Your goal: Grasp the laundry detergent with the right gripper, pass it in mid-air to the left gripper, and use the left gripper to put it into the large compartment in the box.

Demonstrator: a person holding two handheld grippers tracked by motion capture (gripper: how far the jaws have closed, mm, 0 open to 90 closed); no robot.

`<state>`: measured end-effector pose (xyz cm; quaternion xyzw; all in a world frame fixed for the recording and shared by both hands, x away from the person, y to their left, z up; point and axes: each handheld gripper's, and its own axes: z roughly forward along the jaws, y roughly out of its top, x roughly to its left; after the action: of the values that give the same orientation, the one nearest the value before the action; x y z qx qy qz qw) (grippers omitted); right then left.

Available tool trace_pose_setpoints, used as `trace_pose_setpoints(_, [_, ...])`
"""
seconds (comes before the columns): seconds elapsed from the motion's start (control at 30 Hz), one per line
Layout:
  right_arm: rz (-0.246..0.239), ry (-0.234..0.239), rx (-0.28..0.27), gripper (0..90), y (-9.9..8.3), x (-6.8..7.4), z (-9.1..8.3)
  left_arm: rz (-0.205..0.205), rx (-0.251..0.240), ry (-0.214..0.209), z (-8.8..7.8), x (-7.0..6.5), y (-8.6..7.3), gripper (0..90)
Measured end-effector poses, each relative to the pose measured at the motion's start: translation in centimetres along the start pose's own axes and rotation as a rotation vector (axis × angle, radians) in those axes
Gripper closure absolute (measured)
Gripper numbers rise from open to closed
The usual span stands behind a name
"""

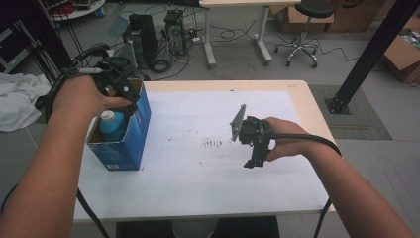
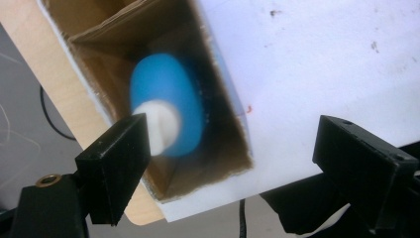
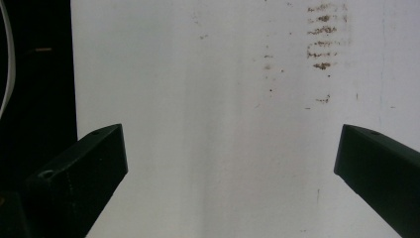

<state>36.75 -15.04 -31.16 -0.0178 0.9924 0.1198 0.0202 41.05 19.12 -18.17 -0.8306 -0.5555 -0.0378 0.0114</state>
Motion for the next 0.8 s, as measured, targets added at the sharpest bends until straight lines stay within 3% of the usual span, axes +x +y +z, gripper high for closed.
trace_pose_setpoints(0.2, [0.0,0.001,0.001,0.0,0.1,0.0,0.1,0.075,-0.017,-0.014,-0.8,-1.7,0.3,15.1])
trace_pose_setpoints(0.53, [0.007,-0.002,0.007,0.0,-0.1,0.0,0.0,0.257,-0.027,-0.065,-1.1,-3.9,0.4,8.8])
trace_pose_setpoints(0.67, [0.011,-0.001,0.009,0.0,-0.1,-0.1,0.0,0.386,-0.012,-0.072,-0.7,-5.3,0.4,6.1])
trace_pose_setpoints(0.8, [0.012,-0.001,0.011,0.0,-0.1,-0.2,-0.1,0.465,0.007,-0.089,-0.3,-6.4,0.3,1.8])
